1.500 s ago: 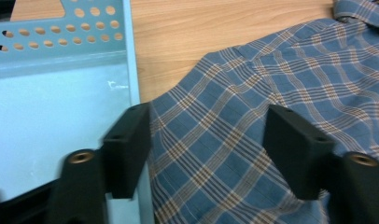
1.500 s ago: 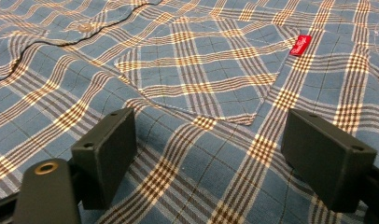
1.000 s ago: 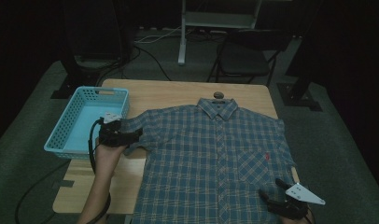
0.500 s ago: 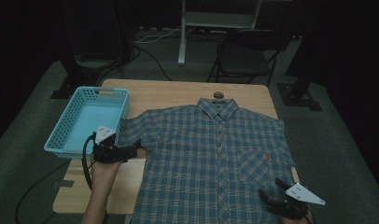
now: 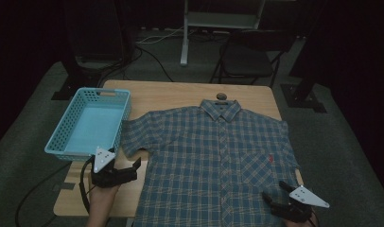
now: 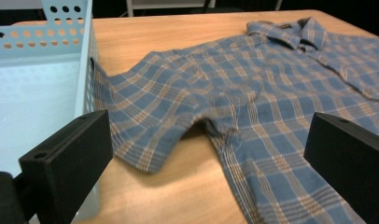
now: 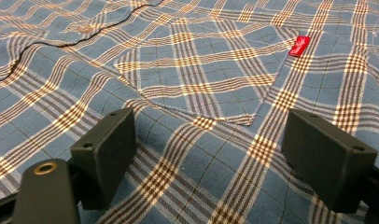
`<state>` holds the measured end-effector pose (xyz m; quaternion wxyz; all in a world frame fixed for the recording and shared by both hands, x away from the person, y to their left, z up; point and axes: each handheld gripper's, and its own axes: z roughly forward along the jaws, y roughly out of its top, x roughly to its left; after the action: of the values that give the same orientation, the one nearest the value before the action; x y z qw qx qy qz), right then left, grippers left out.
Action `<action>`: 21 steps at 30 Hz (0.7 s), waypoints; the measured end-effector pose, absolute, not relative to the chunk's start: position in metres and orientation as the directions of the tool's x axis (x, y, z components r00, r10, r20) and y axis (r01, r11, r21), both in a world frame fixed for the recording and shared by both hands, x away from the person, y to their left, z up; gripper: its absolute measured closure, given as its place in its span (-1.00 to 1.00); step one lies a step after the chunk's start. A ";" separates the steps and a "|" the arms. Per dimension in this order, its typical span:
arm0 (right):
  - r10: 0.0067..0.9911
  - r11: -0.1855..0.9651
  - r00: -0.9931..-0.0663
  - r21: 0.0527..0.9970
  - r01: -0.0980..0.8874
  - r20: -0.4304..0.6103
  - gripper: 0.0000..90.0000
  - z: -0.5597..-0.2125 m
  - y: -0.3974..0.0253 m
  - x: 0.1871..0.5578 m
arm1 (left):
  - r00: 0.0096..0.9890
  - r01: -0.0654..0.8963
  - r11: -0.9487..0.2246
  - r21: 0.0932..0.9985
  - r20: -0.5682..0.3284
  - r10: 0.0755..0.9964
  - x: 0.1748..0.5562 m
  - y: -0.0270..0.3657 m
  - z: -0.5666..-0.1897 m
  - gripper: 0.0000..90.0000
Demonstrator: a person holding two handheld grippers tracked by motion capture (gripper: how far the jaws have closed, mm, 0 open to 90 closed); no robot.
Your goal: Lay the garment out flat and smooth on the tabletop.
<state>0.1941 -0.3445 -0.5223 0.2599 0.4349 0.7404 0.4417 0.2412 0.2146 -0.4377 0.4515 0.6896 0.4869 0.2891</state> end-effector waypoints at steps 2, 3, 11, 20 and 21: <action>0.874 0.231 -0.486 0.880 0.414 -0.001 -0.62 -0.522 -0.344 0.194 | 0.361 0.415 -0.122 0.902 -0.040 0.932 0.236 0.212 -0.444 -0.96; 0.874 0.231 -0.486 0.880 0.414 -0.001 -0.62 -0.522 -0.344 0.194 | 0.364 0.420 -0.128 0.899 -0.037 0.931 0.233 0.211 -0.448 -0.96; 0.874 0.231 -0.486 0.880 0.414 -0.001 -0.62 -0.522 -0.344 0.194 | 0.338 0.436 -0.144 0.888 -0.014 0.941 0.213 0.208 -0.478 -0.96; 0.874 0.230 -0.486 0.881 0.414 0.000 -0.62 -0.522 -0.344 0.194 | 0.296 0.505 -0.195 0.841 0.043 0.954 0.202 0.211 -0.505 -0.96; 0.874 0.230 -0.485 0.881 0.414 0.000 -0.62 -0.522 -0.344 0.194 | 0.290 0.504 -0.188 0.843 0.039 0.956 0.200 0.211 -0.507 -0.96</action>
<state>0.1940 -0.3444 -0.5223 0.2602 0.4354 0.7398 0.4420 0.1998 0.2110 -0.5069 0.3761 0.7097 0.5145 0.3004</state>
